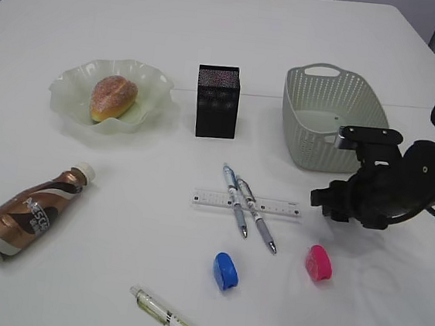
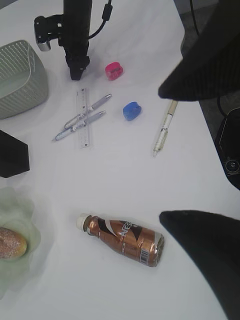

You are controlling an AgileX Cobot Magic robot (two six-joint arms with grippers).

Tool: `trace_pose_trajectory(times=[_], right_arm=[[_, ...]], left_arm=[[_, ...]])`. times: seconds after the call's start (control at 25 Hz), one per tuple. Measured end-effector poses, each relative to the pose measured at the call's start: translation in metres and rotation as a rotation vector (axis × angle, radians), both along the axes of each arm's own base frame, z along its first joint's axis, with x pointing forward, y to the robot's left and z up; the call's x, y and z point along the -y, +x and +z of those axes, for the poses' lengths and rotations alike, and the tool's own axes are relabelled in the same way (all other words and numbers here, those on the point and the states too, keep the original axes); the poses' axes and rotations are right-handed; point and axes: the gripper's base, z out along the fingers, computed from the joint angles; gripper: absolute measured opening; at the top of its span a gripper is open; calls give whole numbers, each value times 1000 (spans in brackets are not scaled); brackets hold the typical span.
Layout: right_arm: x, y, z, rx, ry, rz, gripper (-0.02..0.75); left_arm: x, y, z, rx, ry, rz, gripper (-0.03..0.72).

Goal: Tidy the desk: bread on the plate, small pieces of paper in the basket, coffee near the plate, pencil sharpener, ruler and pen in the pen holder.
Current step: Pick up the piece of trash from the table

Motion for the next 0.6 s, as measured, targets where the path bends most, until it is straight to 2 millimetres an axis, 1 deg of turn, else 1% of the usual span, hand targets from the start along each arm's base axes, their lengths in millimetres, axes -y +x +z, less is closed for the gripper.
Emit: trace_pose_trajectory(times=[0.2, 0.32, 0.4, 0.6], right_arm=[[0, -1, 0, -7, -1, 0, 171], [0, -1, 0, -18, -2, 1, 71], [0, -1, -1, -29, -3, 2, 38], [0, -4, 4, -52, -4, 4, 27]], left_arm=[[0, 0, 0, 0, 0, 0, 498], [0, 0, 0, 0, 0, 0, 498], [0, 0, 0, -1, -2, -1, 498], [0, 0, 0, -1, -2, -1, 498]])
